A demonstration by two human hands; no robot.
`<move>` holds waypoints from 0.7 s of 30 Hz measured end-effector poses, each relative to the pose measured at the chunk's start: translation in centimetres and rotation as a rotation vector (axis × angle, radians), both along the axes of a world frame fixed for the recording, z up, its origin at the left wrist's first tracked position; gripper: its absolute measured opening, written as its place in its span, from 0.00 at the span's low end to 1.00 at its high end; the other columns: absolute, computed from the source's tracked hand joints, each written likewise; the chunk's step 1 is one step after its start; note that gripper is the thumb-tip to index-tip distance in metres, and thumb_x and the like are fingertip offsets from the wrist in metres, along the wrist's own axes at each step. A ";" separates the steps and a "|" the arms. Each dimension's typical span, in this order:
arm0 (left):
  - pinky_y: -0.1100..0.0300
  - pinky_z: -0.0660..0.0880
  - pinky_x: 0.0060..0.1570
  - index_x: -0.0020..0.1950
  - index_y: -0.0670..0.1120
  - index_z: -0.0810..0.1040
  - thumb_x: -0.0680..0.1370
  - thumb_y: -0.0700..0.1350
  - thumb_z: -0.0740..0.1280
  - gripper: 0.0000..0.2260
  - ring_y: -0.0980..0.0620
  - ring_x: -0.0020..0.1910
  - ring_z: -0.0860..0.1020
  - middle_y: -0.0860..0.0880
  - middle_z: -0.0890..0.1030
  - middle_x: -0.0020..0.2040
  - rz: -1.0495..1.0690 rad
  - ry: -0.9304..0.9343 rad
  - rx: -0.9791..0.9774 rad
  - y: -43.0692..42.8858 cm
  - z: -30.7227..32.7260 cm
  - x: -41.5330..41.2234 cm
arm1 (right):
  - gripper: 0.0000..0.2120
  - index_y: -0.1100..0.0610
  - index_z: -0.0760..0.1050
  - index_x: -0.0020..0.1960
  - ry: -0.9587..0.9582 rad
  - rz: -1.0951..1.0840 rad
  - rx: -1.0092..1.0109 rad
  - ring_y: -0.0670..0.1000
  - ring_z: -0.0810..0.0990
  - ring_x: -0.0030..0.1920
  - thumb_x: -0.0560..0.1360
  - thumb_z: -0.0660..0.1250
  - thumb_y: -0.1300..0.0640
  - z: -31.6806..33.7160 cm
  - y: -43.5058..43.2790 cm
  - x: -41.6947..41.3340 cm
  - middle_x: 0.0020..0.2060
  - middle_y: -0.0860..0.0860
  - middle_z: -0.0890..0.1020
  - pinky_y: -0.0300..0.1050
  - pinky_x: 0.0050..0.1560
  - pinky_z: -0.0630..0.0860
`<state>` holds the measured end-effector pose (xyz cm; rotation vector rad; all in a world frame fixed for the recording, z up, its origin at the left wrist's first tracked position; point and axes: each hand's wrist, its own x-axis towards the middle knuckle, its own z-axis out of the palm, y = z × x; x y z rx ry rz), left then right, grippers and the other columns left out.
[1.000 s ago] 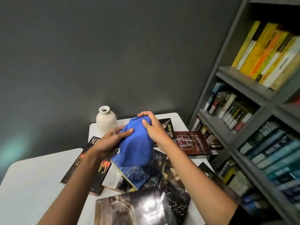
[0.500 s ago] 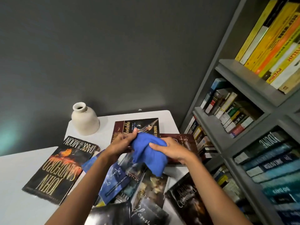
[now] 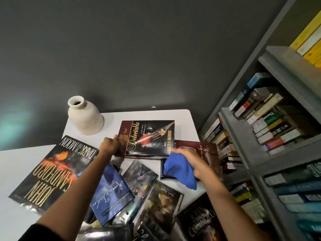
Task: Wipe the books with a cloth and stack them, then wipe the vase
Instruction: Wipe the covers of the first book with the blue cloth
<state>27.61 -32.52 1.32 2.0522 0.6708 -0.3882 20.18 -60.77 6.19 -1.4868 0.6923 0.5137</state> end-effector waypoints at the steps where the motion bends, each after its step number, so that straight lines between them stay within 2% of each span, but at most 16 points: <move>1: 0.44 0.73 0.60 0.60 0.28 0.75 0.83 0.52 0.56 0.26 0.32 0.59 0.76 0.29 0.77 0.59 -0.016 0.020 0.004 -0.3 0.8 0.3 | 0.13 0.59 0.80 0.43 0.044 0.040 -0.004 0.53 0.81 0.42 0.67 0.76 0.50 -0.4 0.4 0.4 0.41 0.55 0.83 0.45 0.47 0.75; 3: 0.45 0.72 0.56 0.64 0.28 0.71 0.84 0.53 0.54 0.27 0.33 0.61 0.74 0.30 0.75 0.61 -0.034 0.072 -0.039 -0.7 1.3 0.9 | 0.15 0.60 0.80 0.47 0.108 0.072 -0.056 0.54 0.82 0.44 0.69 0.75 0.49 -1.3 0.9 1.3 0.43 0.55 0.84 0.45 0.49 0.77; 5: 0.45 0.72 0.50 0.61 0.29 0.72 0.84 0.55 0.52 0.27 0.35 0.57 0.74 0.32 0.75 0.58 -0.058 0.122 -0.126 -0.6 1.4 1.1 | 0.21 0.62 0.79 0.52 0.120 0.047 -0.122 0.55 0.82 0.48 0.70 0.74 0.46 -1.9 1.2 2.1 0.48 0.57 0.83 0.46 0.51 0.78; 7: 0.41 0.74 0.53 0.55 0.33 0.72 0.84 0.56 0.51 0.26 0.37 0.54 0.74 0.34 0.75 0.55 -0.038 0.140 -0.197 -0.6 1.6 1.4 | 0.23 0.63 0.77 0.55 0.107 0.040 -0.174 0.55 0.80 0.50 0.71 0.72 0.45 -2.1 1.3 2.7 0.52 0.56 0.82 0.45 0.49 0.75; 10: 0.43 0.71 0.61 0.54 0.33 0.74 0.84 0.56 0.47 0.28 0.36 0.59 0.74 0.33 0.74 0.60 -0.059 0.180 -0.185 -0.7 1.5 2.0 | 0.20 0.62 0.76 0.57 0.104 0.061 -0.241 0.55 0.78 0.51 0.74 0.70 0.48 -2.5 1.0 3.1 0.53 0.55 0.80 0.44 0.50 0.71; 11: 0.45 0.72 0.59 0.53 0.34 0.74 0.84 0.57 0.46 0.29 0.38 0.58 0.74 0.34 0.74 0.60 -0.071 0.201 -0.185 -0.7 1.6 2.1 | 0.19 0.63 0.76 0.57 0.107 0.066 -0.252 0.55 0.77 0.51 0.75 0.70 0.49 -2.5 0.9 3.3 0.52 0.55 0.80 0.44 0.51 0.71; 14: 0.53 0.74 0.42 0.47 0.38 0.73 0.83 0.61 0.43 0.31 0.42 0.50 0.74 0.35 0.74 0.59 -0.083 0.262 -0.189 -0.6 1.6 2.4 | 0.16 0.62 0.78 0.55 0.109 0.081 -0.254 0.56 0.78 0.54 0.75 0.70 0.50 -2.6 0.7 3.6 0.53 0.56 0.81 0.47 0.57 0.73; 17: 0.52 0.70 0.51 0.53 0.35 0.75 0.82 0.61 0.40 0.35 0.42 0.52 0.72 0.34 0.75 0.60 -0.139 0.258 -0.154 -0.5 2.0 3.1 | 0.16 0.62 0.79 0.53 0.141 0.069 -0.166 0.57 0.80 0.54 0.75 0.70 0.49 -2.4 0.3 3.7 0.51 0.57 0.83 0.53 0.63 0.73; 20: 0.52 0.67 0.52 0.46 0.38 0.74 0.82 0.62 0.41 0.33 0.41 0.54 0.72 0.37 0.73 0.55 -0.180 0.256 -0.138 -0.5 2.0 3.5 | 0.18 0.66 0.78 0.56 0.159 0.054 -0.114 0.58 0.80 0.55 0.75 0.70 0.52 -2.1 -0.2 3.6 0.52 0.61 0.82 0.53 0.63 0.73; 21: 0.51 0.68 0.53 0.49 0.37 0.75 0.81 0.63 0.41 0.34 0.40 0.56 0.73 0.38 0.74 0.55 -0.165 0.248 -0.151 -0.4 2.1 3.4 | 0.18 0.66 0.78 0.56 0.157 0.053 -0.112 0.58 0.80 0.54 0.76 0.69 0.53 -2.1 -0.4 3.6 0.53 0.61 0.82 0.52 0.62 0.74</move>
